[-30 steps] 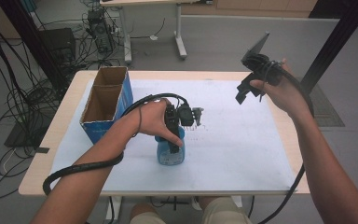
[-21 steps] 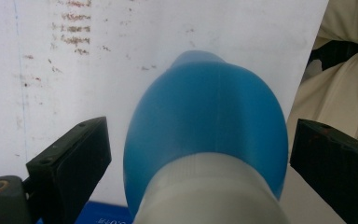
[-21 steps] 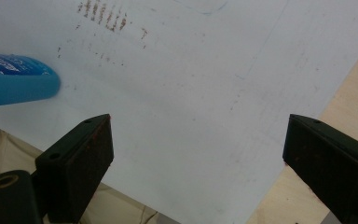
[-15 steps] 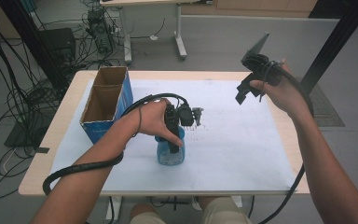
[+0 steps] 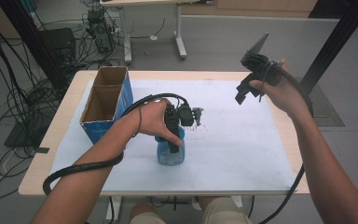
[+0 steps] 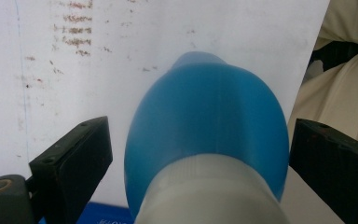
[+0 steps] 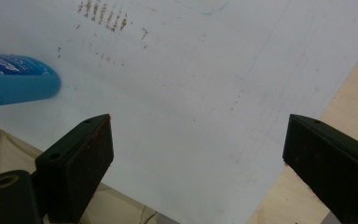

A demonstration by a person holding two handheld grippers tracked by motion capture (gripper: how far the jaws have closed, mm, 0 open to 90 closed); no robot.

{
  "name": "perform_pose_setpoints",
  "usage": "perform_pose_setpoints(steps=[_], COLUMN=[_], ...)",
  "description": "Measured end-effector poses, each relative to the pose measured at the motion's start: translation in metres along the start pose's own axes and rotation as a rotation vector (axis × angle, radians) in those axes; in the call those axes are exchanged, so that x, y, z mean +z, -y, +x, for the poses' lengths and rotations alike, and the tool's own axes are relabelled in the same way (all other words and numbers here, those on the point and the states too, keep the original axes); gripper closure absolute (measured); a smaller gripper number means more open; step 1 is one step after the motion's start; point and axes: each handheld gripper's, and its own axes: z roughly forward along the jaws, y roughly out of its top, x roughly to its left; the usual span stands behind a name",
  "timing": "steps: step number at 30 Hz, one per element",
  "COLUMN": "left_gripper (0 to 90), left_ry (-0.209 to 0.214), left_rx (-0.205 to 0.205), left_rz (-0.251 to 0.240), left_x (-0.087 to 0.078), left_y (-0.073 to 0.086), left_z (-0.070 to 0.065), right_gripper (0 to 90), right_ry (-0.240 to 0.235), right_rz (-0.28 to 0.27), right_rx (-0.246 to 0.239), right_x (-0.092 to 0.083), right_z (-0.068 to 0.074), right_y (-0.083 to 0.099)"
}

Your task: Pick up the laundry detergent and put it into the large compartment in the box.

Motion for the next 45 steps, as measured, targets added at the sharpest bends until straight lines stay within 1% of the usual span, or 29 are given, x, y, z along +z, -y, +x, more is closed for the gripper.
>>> perform_pose_setpoints(steps=[4, 20, 24, 25, 27, 30, 32, 36, 42, 44, 45], left_gripper=[9.0, 9.2, 9.5, 9.8, 12.6, 18.1, 19.6, 24.0, 28.4, 32.5, 34.4], left_ry=[-0.002, -0.006, -0.012, -0.007, -0.014, -0.012, -0.014, -0.015, -0.012, -0.012, -0.001], left_rx=[0.0, 0.0, 0.009, 0.004, 0.01, 0.013, 0.012, 0.011, 0.02, 0.022, 0.02], left_rz=[0.003, 0.003, 0.004, 0.003, 0.004, 0.002, 0.007, 0.0, 0.006, 0.005, 0.006], left_x=[0.0, -0.0011, -0.0013, -0.0011, -0.0007, -0.0003, -0.0002, -0.0006, 0.0003, 0.0004, 0.0004], left_y=[-0.0004, -0.0009, -0.0013, -0.0013, -0.0014, -0.0002, -0.0005, 0.0014, -0.0004, -0.0001, 0.0001], left_z=[-0.0004, -0.0014, -0.0016, -0.0011, -0.0023, -0.0014, -0.0016, -0.0011, -0.0001, 0.0003, 0.0025], right_gripper=[8.9, 8.9, 8.9, 8.9, 8.9, 8.9, 8.9, 8.9, 8.9, 8.9, 8.9], right_ry=[0.0, 0.0, -0.001, -0.001, -0.001, -0.001, -0.001, -0.002, -0.002, -0.003, -0.003], right_rz=[0.0, -0.002, -0.001, -0.002, -0.002, -0.002, 0.0, 0.0, 0.001, 0.001, 0.001], right_rx=[-0.001, -0.003, -0.001, 0.002, 0.0, 0.001, 0.0, -0.001, -0.003, -0.002, -0.002], right_x=[0.0, -0.0002, -0.0002, -0.0001, 0.0, 0.0004, 0.0007, 0.001, 0.0021, 0.0023, 0.0025], right_z=[0.0, -0.0003, -0.0005, -0.0003, -0.0005, -0.0004, -0.0007, -0.0007, 0.0, -0.0002, -0.0003], right_y=[-0.0001, 0.0006, 0.0005, 0.0007, 0.0007, 0.0007, 0.0003, 0.0003, -0.0004, -0.0004, -0.0003])
